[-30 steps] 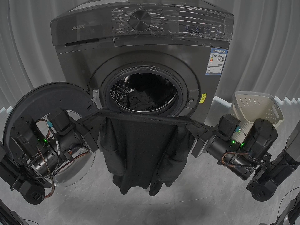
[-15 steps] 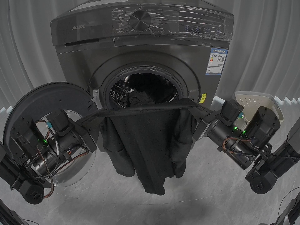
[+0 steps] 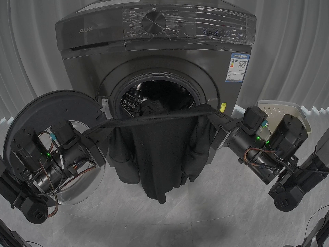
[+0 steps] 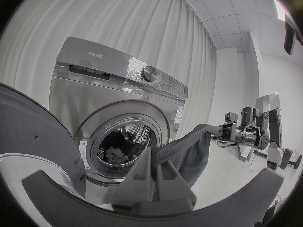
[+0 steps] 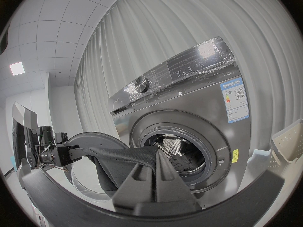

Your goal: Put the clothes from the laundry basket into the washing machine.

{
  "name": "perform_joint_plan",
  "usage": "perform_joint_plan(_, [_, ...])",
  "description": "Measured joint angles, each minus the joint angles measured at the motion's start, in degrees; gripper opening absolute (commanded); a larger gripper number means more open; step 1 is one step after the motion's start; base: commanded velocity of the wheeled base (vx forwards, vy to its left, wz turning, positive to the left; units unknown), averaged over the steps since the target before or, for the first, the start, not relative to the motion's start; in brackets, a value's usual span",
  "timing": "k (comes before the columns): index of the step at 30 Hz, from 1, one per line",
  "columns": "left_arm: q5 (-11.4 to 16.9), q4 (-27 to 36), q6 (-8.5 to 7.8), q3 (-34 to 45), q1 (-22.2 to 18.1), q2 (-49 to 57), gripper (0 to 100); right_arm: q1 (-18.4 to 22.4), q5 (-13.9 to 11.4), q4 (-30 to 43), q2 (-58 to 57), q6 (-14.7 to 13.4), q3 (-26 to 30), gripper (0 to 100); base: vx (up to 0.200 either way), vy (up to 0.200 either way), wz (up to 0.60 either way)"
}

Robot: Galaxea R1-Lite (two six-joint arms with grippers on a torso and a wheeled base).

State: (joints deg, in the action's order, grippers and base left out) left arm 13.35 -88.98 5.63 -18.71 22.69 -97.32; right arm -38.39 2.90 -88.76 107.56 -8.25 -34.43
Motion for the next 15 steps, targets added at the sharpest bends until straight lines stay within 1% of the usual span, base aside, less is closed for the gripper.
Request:
perform_joint_plan(10, [0.06,0.00,0.16,0.56,-0.04,-0.26,0,-0.66,0.11,0.02,0.21,-0.01,0.04,0,0.000,0.000,0.00])
perform_joint_plan(11, [0.24,0.00,0.20,0.74,-0.04,-0.32,100,-0.69,0.11,0.00,0.32,0.00,0.04,0,0.000,0.000,0.00])
perform_joint_plan(15, [0.48,0.00,0.50,1.77,0.13,-0.50,100,-0.74,0.10,0.02,0.85,0.02,-0.11,0,0.000,0.000,0.00])
